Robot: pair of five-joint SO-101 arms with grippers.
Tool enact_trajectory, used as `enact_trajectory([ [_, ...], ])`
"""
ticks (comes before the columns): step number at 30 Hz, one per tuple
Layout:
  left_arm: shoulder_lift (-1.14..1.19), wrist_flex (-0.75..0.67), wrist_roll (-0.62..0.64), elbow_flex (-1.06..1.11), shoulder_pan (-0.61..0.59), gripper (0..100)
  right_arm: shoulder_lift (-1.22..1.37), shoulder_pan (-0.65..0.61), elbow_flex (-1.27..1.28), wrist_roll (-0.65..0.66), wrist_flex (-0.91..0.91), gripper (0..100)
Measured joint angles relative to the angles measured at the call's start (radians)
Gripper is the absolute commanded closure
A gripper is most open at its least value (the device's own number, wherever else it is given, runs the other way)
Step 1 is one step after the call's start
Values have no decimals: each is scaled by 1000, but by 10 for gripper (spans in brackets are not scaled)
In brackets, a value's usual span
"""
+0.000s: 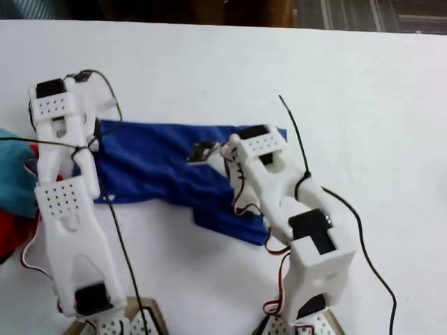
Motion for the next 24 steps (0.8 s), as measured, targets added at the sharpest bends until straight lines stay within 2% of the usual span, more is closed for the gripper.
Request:
enact_trajectory([
  [16,0,0,0,0,0,975,0,11,-17,0,8,972],
  [21,0,0,0,0,0,975,-6,11,-54,0,78,896],
  [24,0,0,0,0,0,975,-55,57,-54,0,89,894],
])
